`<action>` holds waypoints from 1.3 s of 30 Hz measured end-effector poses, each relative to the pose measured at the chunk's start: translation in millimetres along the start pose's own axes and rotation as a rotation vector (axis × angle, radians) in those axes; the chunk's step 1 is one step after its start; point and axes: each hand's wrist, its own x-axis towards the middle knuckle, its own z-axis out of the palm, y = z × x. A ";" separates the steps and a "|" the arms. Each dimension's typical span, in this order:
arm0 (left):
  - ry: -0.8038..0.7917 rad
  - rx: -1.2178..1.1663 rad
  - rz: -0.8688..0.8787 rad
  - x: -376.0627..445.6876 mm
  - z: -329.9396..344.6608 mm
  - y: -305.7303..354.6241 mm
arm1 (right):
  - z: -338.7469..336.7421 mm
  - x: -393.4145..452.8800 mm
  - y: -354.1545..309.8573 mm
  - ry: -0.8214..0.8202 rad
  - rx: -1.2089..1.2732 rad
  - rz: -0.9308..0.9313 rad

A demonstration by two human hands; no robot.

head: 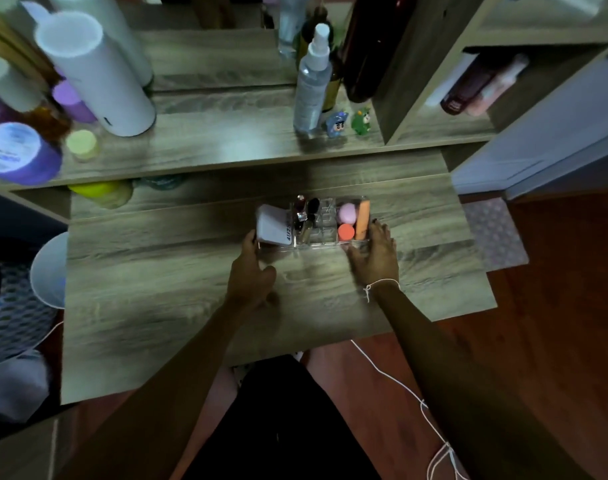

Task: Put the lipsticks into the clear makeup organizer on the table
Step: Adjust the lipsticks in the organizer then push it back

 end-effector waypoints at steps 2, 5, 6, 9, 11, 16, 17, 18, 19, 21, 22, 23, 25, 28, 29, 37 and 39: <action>-0.002 0.006 0.014 2.1 6.9 4.9 | -5.8 4.3 6.0 0.001 0.008 0.002; -0.016 0.005 0.024 4.9 17.7 12.5 | -14.4 10.7 14.0 -0.004 0.019 -0.005; -0.018 0.006 0.026 6.0 21.3 14.8 | -17.6 12.9 16.0 -0.003 0.022 -0.007; -0.025 -0.001 0.027 8.8 29.9 20.8 | -27.3 18.8 20.2 0.000 0.022 -0.002; -0.044 -0.015 0.038 10.8 35.3 24.8 | -33.3 22.7 22.6 0.000 0.029 0.001; -0.069 -0.003 0.035 17.4 49.2 36.2 | -48.4 33.5 30.4 -0.021 0.056 0.016; -0.078 0.000 0.032 18.4 52.2 38.5 | -51.1 35.4 32.1 -0.019 0.061 0.012; -0.089 0.001 0.026 19.4 55.3 40.7 | -53.7 37.5 33.7 -0.012 0.064 0.008; -0.097 0.003 0.018 20.0 57.7 41.9 | -55.4 38.5 35.1 -0.004 0.066 0.009; -0.101 0.012 0.013 22.4 63.5 45.6 | -59.5 41.2 38.6 0.012 0.071 0.023; -0.100 0.016 0.012 23.5 66.1 47.5 | -61.3 42.6 40.5 0.019 0.072 0.026; -0.101 0.014 0.012 24.4 68.8 49.7 | -63.2 44.5 42.4 0.023 0.075 0.029; -0.102 0.013 0.016 25.7 73.8 53.7 | -67.0 48.7 45.8 0.014 0.082 0.038; -0.107 0.017 0.024 27.9 81.0 58.4 | -73.3 56.4 49.9 -0.011 0.060 0.056; -0.111 0.016 0.022 28.6 83.1 59.5 | -75.0 58.2 51.1 -0.015 0.055 0.056; -0.141 0.045 0.027 29.0 95.2 69.9 | -85.9 66.9 59.0 0.004 0.084 0.061; -0.145 0.052 0.025 30.1 96.3 71.1 | -87.9 68.7 59.7 0.000 0.090 0.069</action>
